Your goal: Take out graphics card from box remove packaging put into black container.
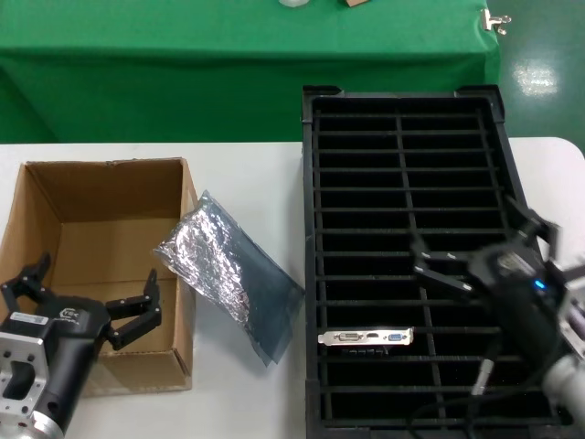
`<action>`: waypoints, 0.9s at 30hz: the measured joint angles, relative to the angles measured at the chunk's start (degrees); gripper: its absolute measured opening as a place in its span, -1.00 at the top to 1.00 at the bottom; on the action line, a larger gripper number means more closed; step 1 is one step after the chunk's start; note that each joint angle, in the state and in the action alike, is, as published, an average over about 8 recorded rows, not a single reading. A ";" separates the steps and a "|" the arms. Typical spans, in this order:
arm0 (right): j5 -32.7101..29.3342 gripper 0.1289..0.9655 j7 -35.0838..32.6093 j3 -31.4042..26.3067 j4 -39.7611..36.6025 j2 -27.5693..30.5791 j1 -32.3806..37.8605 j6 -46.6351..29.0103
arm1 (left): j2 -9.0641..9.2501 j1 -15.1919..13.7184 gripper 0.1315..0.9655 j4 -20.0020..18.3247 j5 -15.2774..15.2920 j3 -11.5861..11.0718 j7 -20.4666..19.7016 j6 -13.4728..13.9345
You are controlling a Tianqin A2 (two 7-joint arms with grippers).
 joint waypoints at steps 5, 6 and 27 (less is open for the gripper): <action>2.40 -1.00 -2.68 2.97 -0.38 -0.97 -4.57 5.18 | 1.11 0.08 -1.00 1.60 -2.43 0.28 -0.44 -1.86; 2.76 -1.00 -3.08 3.40 -0.43 -1.12 -5.25 5.94 | 1.27 0.09 -1.00 1.84 -2.79 0.32 -0.51 -2.13; 3.72 -1.00 -4.16 4.59 -0.58 -1.50 -7.04 8.02 | 1.71 0.12 -1.00 2.47 -3.77 0.43 -0.68 -2.88</action>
